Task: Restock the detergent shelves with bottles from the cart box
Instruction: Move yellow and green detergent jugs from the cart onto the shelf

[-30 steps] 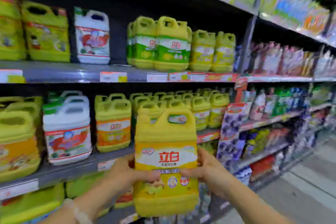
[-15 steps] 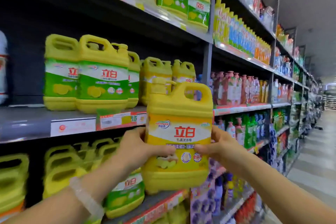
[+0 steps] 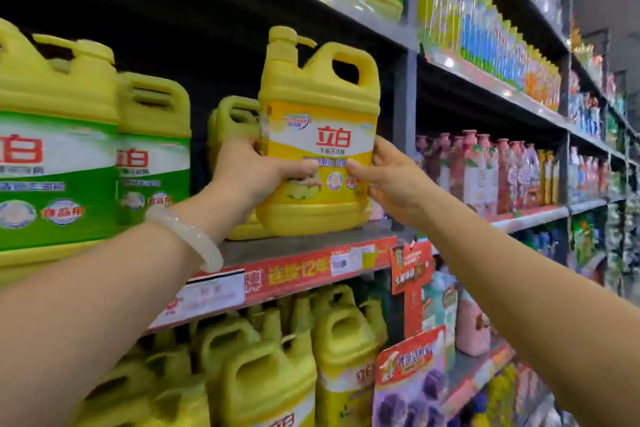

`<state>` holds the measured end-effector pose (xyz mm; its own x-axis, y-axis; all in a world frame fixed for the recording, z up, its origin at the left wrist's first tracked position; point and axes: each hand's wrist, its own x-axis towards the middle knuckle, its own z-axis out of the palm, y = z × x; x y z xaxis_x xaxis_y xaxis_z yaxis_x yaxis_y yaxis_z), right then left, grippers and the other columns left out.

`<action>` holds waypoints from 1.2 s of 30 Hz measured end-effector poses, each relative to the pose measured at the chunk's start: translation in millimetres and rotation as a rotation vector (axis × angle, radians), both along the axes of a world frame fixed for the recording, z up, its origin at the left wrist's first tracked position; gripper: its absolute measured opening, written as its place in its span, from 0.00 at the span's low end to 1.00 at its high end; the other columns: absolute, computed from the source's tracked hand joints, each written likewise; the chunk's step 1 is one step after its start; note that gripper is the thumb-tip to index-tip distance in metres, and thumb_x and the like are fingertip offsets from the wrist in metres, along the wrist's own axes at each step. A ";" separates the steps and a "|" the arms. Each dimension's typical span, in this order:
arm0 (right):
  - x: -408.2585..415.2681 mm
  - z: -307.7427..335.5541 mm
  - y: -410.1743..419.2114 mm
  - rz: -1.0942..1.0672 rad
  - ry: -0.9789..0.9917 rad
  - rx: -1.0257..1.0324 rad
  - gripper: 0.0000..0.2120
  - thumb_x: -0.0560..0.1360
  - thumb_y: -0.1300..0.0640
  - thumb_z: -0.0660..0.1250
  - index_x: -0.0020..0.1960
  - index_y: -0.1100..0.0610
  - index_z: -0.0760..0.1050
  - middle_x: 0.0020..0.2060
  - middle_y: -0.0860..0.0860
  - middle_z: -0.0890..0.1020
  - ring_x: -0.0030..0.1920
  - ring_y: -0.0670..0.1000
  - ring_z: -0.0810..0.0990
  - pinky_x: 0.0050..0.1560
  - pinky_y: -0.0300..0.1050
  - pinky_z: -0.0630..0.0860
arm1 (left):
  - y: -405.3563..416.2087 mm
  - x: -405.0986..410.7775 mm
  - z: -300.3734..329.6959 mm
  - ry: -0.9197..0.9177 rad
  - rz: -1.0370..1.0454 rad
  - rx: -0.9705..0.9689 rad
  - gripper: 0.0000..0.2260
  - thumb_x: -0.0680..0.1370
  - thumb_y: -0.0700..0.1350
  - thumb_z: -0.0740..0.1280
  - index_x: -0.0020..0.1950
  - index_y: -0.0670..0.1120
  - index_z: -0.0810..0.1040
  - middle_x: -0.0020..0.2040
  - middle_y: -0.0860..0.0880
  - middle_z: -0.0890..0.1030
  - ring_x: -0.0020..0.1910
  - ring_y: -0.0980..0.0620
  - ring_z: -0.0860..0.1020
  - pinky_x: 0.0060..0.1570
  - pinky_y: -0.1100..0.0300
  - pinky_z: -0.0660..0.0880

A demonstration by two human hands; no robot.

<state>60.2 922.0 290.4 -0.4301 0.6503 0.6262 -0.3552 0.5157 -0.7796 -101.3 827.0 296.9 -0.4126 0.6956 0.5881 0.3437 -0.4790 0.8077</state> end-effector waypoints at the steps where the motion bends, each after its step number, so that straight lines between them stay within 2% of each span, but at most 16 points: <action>1: -2.6 -0.4 14.7 0.010 -0.004 0.000 0.23 0.76 0.72 0.61 0.68 0.58 0.67 0.55 0.52 0.79 0.52 0.50 0.80 0.51 0.44 0.81 | 11.3 1.0 -1.6 -0.007 0.039 -0.010 0.24 0.60 0.43 0.81 0.54 0.45 0.79 0.49 0.49 0.83 0.47 0.50 0.82 0.54 0.51 0.78; 6: 0.1 -15.3 77.4 0.066 -0.065 -0.076 0.23 0.75 0.71 0.64 0.67 0.56 0.68 0.53 0.50 0.80 0.53 0.53 0.80 0.49 0.44 0.81 | 63.4 9.4 -24.8 -0.007 0.180 -0.061 0.34 0.54 0.50 0.83 0.57 0.45 0.78 0.50 0.49 0.83 0.49 0.49 0.82 0.56 0.49 0.77; 9: 9.9 -26.3 103.2 0.109 -0.048 -0.100 0.23 0.75 0.69 0.64 0.67 0.54 0.69 0.53 0.49 0.80 0.52 0.51 0.81 0.49 0.45 0.82 | 84.6 19.2 -35.9 0.061 0.218 -0.091 0.21 0.61 0.50 0.81 0.49 0.50 0.79 0.46 0.53 0.83 0.49 0.50 0.81 0.57 0.49 0.77; 10: 13.5 -28.2 108.5 0.096 -0.034 -0.100 0.22 0.75 0.68 0.65 0.67 0.54 0.70 0.54 0.50 0.80 0.52 0.51 0.81 0.47 0.44 0.82 | 88.9 22.5 -36.5 0.125 0.248 -0.110 0.19 0.63 0.52 0.79 0.50 0.51 0.78 0.47 0.54 0.83 0.50 0.51 0.81 0.57 0.50 0.76; 13: 24.0 -34.6 122.6 -0.092 -0.058 -0.021 0.21 0.76 0.62 0.66 0.68 0.53 0.69 0.59 0.50 0.79 0.55 0.50 0.80 0.47 0.43 0.82 | 97.1 34.5 -29.9 0.371 0.343 -0.273 0.32 0.66 0.62 0.73 0.65 0.50 0.71 0.60 0.53 0.78 0.59 0.50 0.77 0.61 0.55 0.72; 15: 28.5 -40.1 127.4 -0.301 -0.102 0.082 0.19 0.77 0.58 0.65 0.67 0.54 0.68 0.59 0.50 0.78 0.56 0.51 0.79 0.54 0.51 0.80 | 105.1 41.2 -25.5 0.465 0.350 -0.396 0.37 0.65 0.64 0.72 0.68 0.50 0.67 0.62 0.57 0.75 0.62 0.50 0.74 0.60 0.58 0.70; 17: 31.3 -43.1 128.1 -0.481 -0.199 0.209 0.18 0.78 0.55 0.63 0.67 0.55 0.67 0.58 0.52 0.79 0.57 0.54 0.79 0.57 0.55 0.76 | 112.9 49.5 -24.7 0.496 0.376 -0.456 0.43 0.58 0.69 0.73 0.67 0.50 0.69 0.63 0.53 0.77 0.61 0.48 0.75 0.61 0.54 0.72; 18: 32.7 -42.8 127.1 -0.560 -0.275 0.280 0.18 0.79 0.54 0.62 0.68 0.56 0.66 0.58 0.54 0.78 0.56 0.55 0.78 0.55 0.54 0.76 | 115.7 52.0 -25.9 0.465 0.392 -0.455 0.44 0.55 0.70 0.73 0.65 0.50 0.72 0.61 0.51 0.79 0.59 0.48 0.77 0.59 0.53 0.74; 19: 34.0 -41.6 127.1 -0.627 -0.355 0.341 0.20 0.79 0.52 0.61 0.68 0.58 0.65 0.57 0.55 0.78 0.55 0.57 0.77 0.53 0.53 0.75 | 117.3 54.0 -27.5 0.424 0.397 -0.447 0.39 0.56 0.69 0.74 0.60 0.48 0.75 0.56 0.51 0.80 0.55 0.48 0.78 0.55 0.54 0.75; 21: 36.6 -36.7 126.4 -0.705 -0.477 0.414 0.22 0.79 0.49 0.61 0.68 0.59 0.64 0.55 0.59 0.77 0.53 0.59 0.77 0.49 0.51 0.75 | 117.3 56.4 -30.9 0.351 0.382 -0.422 0.21 0.65 0.60 0.75 0.48 0.49 0.75 0.44 0.54 0.78 0.46 0.52 0.76 0.44 0.59 0.73; 22: 37.3 -34.5 125.3 -0.722 -0.526 0.429 0.24 0.78 0.47 0.61 0.68 0.60 0.63 0.56 0.59 0.76 0.53 0.59 0.76 0.46 0.50 0.74 | 117.2 56.0 -32.8 0.329 0.367 -0.405 0.15 0.68 0.57 0.75 0.45 0.51 0.73 0.40 0.56 0.75 0.41 0.55 0.75 0.38 0.61 0.71; 24: 39.2 -31.6 121.1 -0.750 -0.617 0.432 0.30 0.77 0.44 0.62 0.71 0.61 0.60 0.59 0.60 0.70 0.53 0.59 0.75 0.45 0.47 0.71 | 117.3 53.5 -34.2 0.291 0.321 -0.365 0.13 0.68 0.53 0.75 0.43 0.53 0.73 0.38 0.60 0.74 0.38 0.62 0.72 0.33 0.65 0.68; 26: 42.4 -30.2 116.7 -0.825 -0.669 0.464 0.33 0.74 0.40 0.64 0.69 0.61 0.62 0.61 0.59 0.66 0.56 0.59 0.72 0.47 0.47 0.70 | 117.1 53.4 -34.1 0.237 0.288 -0.348 0.13 0.68 0.52 0.76 0.45 0.52 0.75 0.39 0.59 0.76 0.39 0.62 0.74 0.33 0.65 0.71; 30: 50.7 -32.4 116.3 -0.867 -0.629 0.507 0.28 0.72 0.38 0.65 0.59 0.59 0.69 0.55 0.56 0.69 0.59 0.57 0.69 0.51 0.49 0.72 | 120.7 59.5 -38.4 0.163 0.292 -0.333 0.19 0.65 0.52 0.77 0.53 0.49 0.78 0.49 0.52 0.81 0.46 0.55 0.78 0.43 0.58 0.77; 33: 51.3 -38.2 119.0 -0.811 -0.562 0.483 0.27 0.71 0.39 0.67 0.61 0.57 0.70 0.53 0.55 0.71 0.58 0.56 0.69 0.51 0.49 0.72 | 123.0 63.5 -42.3 0.156 0.327 -0.304 0.19 0.66 0.53 0.77 0.54 0.50 0.77 0.51 0.51 0.81 0.45 0.56 0.77 0.41 0.60 0.74; 36: 50.3 -39.3 120.9 -0.763 -0.502 0.441 0.28 0.71 0.41 0.69 0.63 0.58 0.69 0.55 0.55 0.71 0.58 0.56 0.70 0.54 0.50 0.72 | 122.8 66.8 -45.7 0.164 0.401 -0.290 0.31 0.66 0.54 0.76 0.65 0.45 0.73 0.59 0.48 0.78 0.52 0.52 0.76 0.50 0.59 0.74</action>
<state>110.5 1042.9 251.1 -0.2755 0.6161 0.7379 0.5058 0.7457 -0.4337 -34.4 949.8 251.1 -0.5983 0.6459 0.4742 0.5877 -0.0485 0.8076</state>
